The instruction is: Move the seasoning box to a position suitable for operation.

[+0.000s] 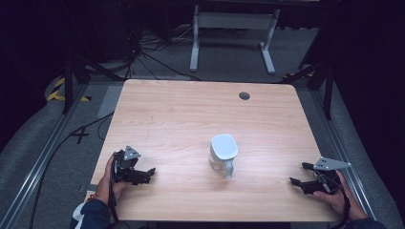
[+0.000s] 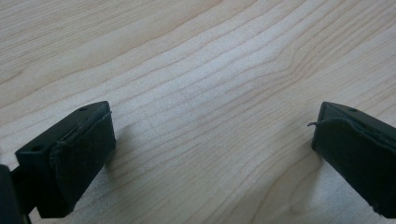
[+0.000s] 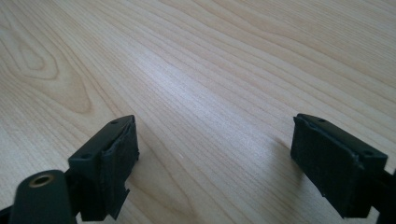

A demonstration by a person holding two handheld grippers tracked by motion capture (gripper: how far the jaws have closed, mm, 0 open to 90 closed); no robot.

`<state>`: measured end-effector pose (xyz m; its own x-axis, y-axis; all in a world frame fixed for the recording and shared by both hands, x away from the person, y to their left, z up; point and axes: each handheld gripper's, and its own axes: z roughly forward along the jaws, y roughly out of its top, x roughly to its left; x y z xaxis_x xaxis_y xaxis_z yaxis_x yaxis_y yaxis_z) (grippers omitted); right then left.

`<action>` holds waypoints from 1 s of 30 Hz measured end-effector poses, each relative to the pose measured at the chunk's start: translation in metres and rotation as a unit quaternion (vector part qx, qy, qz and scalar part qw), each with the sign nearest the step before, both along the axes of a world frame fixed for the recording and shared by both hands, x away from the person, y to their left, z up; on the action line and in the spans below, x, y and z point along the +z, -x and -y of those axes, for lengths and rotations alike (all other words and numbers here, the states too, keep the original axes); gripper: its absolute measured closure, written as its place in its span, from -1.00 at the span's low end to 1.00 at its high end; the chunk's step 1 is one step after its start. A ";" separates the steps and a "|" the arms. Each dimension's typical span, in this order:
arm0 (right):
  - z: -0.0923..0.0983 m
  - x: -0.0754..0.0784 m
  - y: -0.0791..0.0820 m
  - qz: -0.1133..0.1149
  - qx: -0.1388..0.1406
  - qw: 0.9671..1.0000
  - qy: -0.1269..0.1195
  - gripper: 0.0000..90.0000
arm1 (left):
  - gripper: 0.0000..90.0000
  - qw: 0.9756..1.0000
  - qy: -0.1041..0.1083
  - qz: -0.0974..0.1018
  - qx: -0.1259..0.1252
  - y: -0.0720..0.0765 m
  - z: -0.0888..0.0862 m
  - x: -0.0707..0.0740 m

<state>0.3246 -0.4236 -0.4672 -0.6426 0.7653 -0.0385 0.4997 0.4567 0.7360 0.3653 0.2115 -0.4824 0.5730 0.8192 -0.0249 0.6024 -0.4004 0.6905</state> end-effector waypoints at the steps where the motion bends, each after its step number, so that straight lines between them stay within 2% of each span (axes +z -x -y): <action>1: 0.000 0.000 0.000 0.000 0.000 1.000 0.000 -0.66 | -1.00 1.000 0.000 0.000 0.000 0.000 0.000 0.000; 10: 0.000 0.001 -0.001 -0.004 -0.001 1.000 0.000 -0.62 | -1.00 1.000 0.001 0.002 0.000 0.000 0.000 0.000; 12: 0.000 0.002 -0.002 -0.004 -0.001 1.000 0.004 -0.62 | -1.00 1.000 -0.001 0.001 -0.003 0.000 0.000 0.000; 13: 0.000 0.002 -0.002 -0.005 -0.005 1.000 0.006 -0.62 | -1.00 1.000 -0.009 -0.002 -0.011 0.000 -0.001 0.001; 14: 0.001 0.003 -0.003 -0.005 -0.010 1.000 0.009 -0.58 | -1.00 1.000 -0.005 0.001 -0.013 -0.001 0.000 0.001; 19: 0.000 0.007 -0.006 0.002 -0.008 1.000 0.005 -0.14 | -0.99 1.000 -0.003 0.002 -0.019 -0.001 0.001 0.001; 24: -0.010 0.019 -0.015 0.016 0.016 0.999 -0.028 0.19 | -0.95 1.000 -0.002 0.006 -0.023 0.000 0.002 0.001; 25: -0.010 0.019 -0.015 0.016 0.016 0.999 -0.028 0.19 | -0.93 1.000 -0.002 0.006 -0.023 0.000 0.002 0.001; 26: -0.016 0.024 -0.020 0.021 0.030 0.999 -0.038 0.31 | -0.92 1.000 -0.003 0.008 -0.023 0.001 0.001 0.001; 30: -0.028 0.033 -0.030 0.024 0.050 0.997 -0.056 0.53 | -0.91 1.000 -0.003 0.006 -0.021 0.002 0.002 0.001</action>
<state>0.3541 -0.3960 -0.4347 -0.7148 0.6993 0.0099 0.4183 0.4162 0.8073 0.3637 0.2098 -0.4813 0.6066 0.7949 -0.0134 0.5766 -0.4283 0.6958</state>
